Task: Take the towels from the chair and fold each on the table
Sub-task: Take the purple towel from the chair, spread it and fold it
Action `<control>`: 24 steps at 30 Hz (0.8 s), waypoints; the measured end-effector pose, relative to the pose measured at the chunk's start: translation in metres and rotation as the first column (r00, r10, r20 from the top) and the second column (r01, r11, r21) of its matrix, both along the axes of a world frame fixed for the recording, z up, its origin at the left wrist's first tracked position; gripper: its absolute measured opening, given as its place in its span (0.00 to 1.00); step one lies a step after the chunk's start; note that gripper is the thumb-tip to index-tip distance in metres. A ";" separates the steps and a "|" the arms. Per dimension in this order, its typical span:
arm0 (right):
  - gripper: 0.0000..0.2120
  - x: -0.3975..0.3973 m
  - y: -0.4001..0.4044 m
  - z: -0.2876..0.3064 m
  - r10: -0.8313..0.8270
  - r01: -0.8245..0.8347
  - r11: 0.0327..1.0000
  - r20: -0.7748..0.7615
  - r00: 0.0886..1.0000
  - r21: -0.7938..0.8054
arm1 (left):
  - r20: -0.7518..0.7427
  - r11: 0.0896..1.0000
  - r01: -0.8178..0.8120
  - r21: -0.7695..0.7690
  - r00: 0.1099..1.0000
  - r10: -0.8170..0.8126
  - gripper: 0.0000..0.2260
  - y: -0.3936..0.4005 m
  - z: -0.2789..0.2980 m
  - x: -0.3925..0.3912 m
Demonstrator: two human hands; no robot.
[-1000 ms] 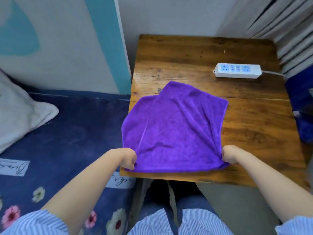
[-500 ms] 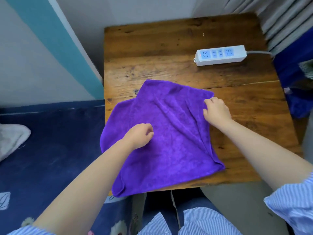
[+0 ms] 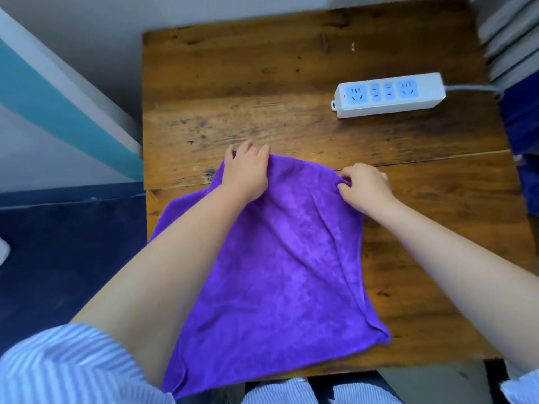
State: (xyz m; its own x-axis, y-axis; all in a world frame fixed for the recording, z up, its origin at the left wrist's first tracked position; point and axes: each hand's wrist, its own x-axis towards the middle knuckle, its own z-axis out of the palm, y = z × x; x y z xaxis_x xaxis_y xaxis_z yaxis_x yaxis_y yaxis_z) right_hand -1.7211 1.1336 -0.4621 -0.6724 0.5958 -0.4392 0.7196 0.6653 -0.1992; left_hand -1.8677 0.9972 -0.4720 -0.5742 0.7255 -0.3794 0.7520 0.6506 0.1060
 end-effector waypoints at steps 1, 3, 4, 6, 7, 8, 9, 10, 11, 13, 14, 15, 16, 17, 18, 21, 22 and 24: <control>0.13 0.002 0.001 0.003 0.015 -0.017 0.999 -0.039 0.999 -0.039 | -0.020 0.999 0.040 -0.021 0.999 -0.041 0.18 0.001 0.000 -0.005; 0.12 0.007 0.004 0.010 0.025 -0.036 0.994 -0.108 0.994 -0.101 | -0.111 0.962 0.260 0.083 0.962 -0.250 0.11 -0.002 0.004 -0.014; 0.11 0.010 0.004 0.014 0.020 -0.038 0.991 -0.138 0.990 -0.129 | -0.145 0.920 0.373 0.120 0.923 -0.355 0.09 -0.007 0.010 -0.018; 0.11 0.016 0.004 0.021 0.000 -0.034 0.983 -0.183 0.983 -0.180 | -0.234 0.836 0.540 0.102 0.830 -0.507 0.10 -0.024 0.019 -0.026; 0.11 0.018 0.003 0.024 -0.008 -0.031 0.978 -0.186 0.982 -0.206 | -0.215 0.801 0.595 0.072 0.793 -0.570 0.11 -0.035 0.025 -0.029; 0.11 0.020 0.000 0.026 -0.011 -0.033 0.972 -0.186 0.982 -0.233 | -0.190 0.774 0.631 0.047 0.767 -0.613 0.11 -0.048 0.029 -0.032; 0.11 0.019 -0.002 0.028 -0.006 -0.045 0.963 -0.188 0.982 -0.265 | -0.162 0.752 0.658 0.038 0.746 -0.645 0.10 -0.060 0.036 -0.032; 0.11 0.016 -0.005 0.031 -0.004 -0.053 0.953 -0.188 0.982 -0.297 | -0.137 0.746 0.665 0.029 0.742 -0.656 0.09 -0.073 0.042 -0.033; 0.12 0.014 -0.007 0.033 -0.003 -0.057 0.942 -0.179 0.984 -0.330 | -0.079 0.762 0.647 -0.003 0.760 -0.645 0.10 -0.085 0.049 -0.031; 0.12 0.007 -0.012 0.038 0.014 -0.074 0.916 -0.152 0.988 -0.395 | -0.010 0.825 0.558 -0.091 0.828 -0.561 0.11 -0.104 0.059 -0.025; 0.11 0.002 -0.016 0.043 0.024 -0.081 0.895 -0.134 0.991 -0.439 | 0.013 0.845 0.506 -0.174 0.859 -0.512 0.12 -0.116 0.064 -0.022; 0.11 -0.002 -0.019 0.048 0.020 -0.075 0.868 -0.117 0.993 -0.491 | 0.020 0.863 0.445 -0.239 0.891 -0.454 0.14 -0.124 0.067 -0.020; 0.10 -0.006 -0.024 0.053 0.011 -0.062 0.833 -0.096 0.995 -0.550 | -0.004 0.875 0.398 -0.274 0.910 -0.415 0.14 -0.132 0.068 -0.018; 0.09 -0.009 -0.030 0.056 0.006 -0.050 0.797 -0.075 0.997 -0.602 | -0.029 0.887 0.350 -0.299 0.926 -0.376 0.13 -0.143 0.072 -0.015; 0.08 -0.012 -0.035 0.057 0.011 -0.040 0.773 -0.049 0.999 -0.633 | -0.028 0.899 0.310 -0.309 0.942 -0.334 0.13 -0.151 0.072 -0.013; 0.11 -0.022 -0.049 0.057 0.069 -0.033 0.743 0.028 0.997 -0.669 | 0.064 0.933 0.144 -0.328 0.989 -0.131 0.12 -0.169 0.073 -0.008; 0.11 -0.024 -0.050 0.058 0.087 -0.030 0.737 0.051 0.995 -0.675 | 0.104 0.934 0.101 -0.344 0.992 -0.069 0.13 -0.169 0.072 -0.009; 0.10 -0.029 -0.050 0.057 0.126 -0.053 0.750 0.065 0.990 -0.659 | 0.201 0.918 0.050 -0.394 0.979 0.033 0.14 -0.168 0.073 -0.010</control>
